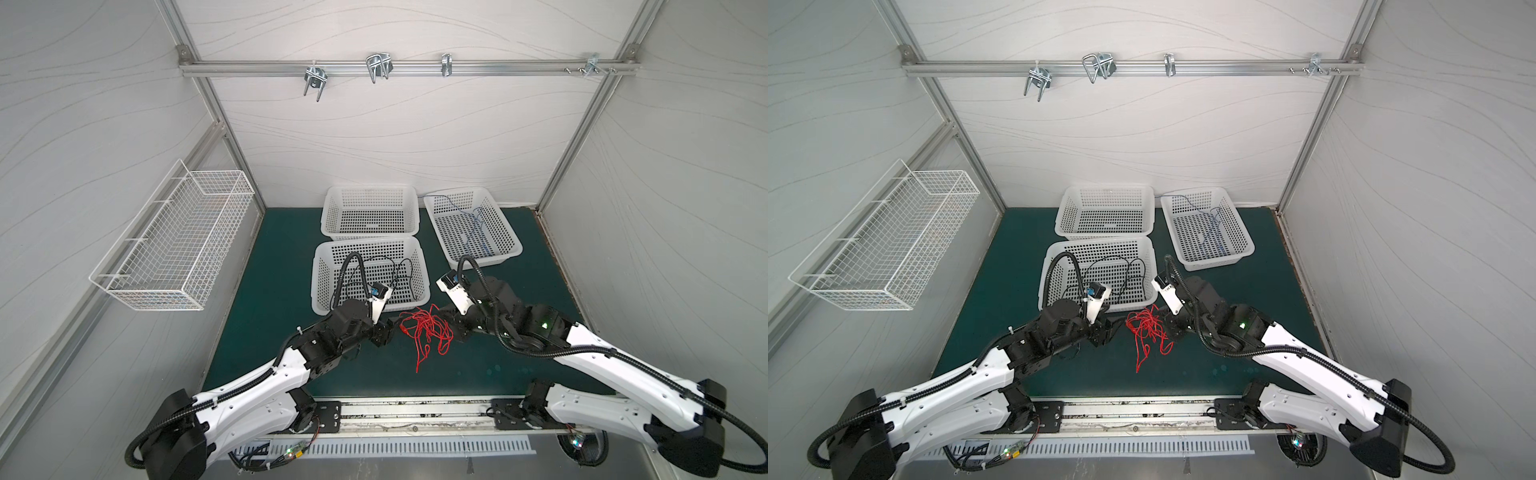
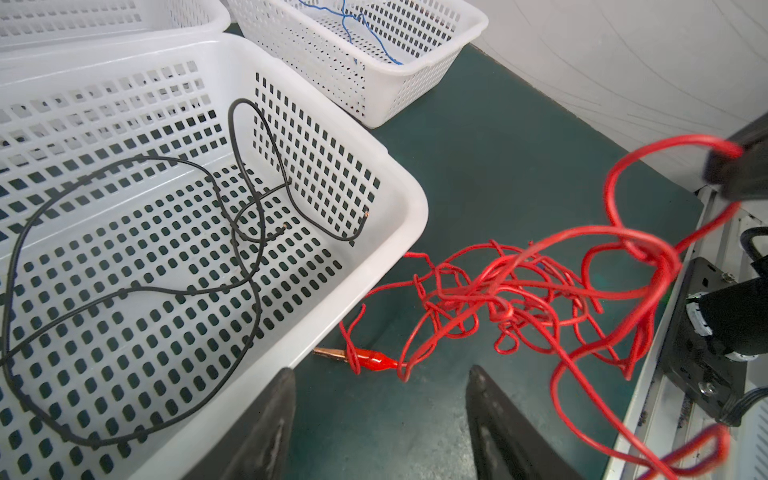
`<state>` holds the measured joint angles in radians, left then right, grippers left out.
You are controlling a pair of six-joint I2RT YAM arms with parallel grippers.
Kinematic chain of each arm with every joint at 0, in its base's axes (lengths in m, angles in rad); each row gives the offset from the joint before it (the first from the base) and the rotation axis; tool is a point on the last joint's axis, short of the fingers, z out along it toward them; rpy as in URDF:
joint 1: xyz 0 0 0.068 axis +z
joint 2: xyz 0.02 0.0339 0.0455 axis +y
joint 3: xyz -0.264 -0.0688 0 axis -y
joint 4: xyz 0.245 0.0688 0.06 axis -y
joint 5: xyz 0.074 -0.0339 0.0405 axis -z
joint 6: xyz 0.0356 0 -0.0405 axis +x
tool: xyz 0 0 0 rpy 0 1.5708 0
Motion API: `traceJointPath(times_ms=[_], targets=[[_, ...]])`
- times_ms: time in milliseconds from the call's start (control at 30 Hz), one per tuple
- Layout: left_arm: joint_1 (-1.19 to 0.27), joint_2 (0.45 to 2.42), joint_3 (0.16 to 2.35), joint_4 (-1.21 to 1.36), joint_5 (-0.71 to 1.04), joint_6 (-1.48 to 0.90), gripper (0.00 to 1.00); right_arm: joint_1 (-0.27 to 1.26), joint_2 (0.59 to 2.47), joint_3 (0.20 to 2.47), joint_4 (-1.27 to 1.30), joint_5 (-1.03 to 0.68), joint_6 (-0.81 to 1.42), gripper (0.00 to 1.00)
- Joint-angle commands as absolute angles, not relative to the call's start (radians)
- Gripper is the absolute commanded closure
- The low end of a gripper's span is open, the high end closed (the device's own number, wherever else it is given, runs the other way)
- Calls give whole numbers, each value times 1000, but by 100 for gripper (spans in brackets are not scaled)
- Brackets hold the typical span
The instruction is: Untangle the cables
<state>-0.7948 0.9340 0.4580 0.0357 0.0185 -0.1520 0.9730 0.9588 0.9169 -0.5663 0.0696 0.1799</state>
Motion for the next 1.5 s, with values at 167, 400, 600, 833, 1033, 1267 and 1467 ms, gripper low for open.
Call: traceJointPath(times_ms=[167, 400, 600, 833, 1033, 1267, 1467], targets=[[-838, 1079, 560, 140, 10, -121, 34, 969, 882, 960, -564, 89, 134, 100], [-859, 1197, 619, 167, 58, -94, 36, 969, 824, 946, -567, 114, 131, 100], [-869, 1302, 691, 128, 56, -124, 75, 969, 758, 919, -571, 231, 162, 100], [-942, 1374, 833, 18, 29, -84, 100, 918, 691, 831, -579, 487, 256, 100], [-971, 1375, 885, 3, 25, -102, 100, 811, 732, 782, -604, 510, 347, 100], [-973, 1300, 935, -37, 14, -159, 100, 662, 824, 711, -567, 417, 434, 100], [-973, 1211, 1005, -146, -23, -194, 100, 520, 903, 647, -521, 323, 492, 100]])
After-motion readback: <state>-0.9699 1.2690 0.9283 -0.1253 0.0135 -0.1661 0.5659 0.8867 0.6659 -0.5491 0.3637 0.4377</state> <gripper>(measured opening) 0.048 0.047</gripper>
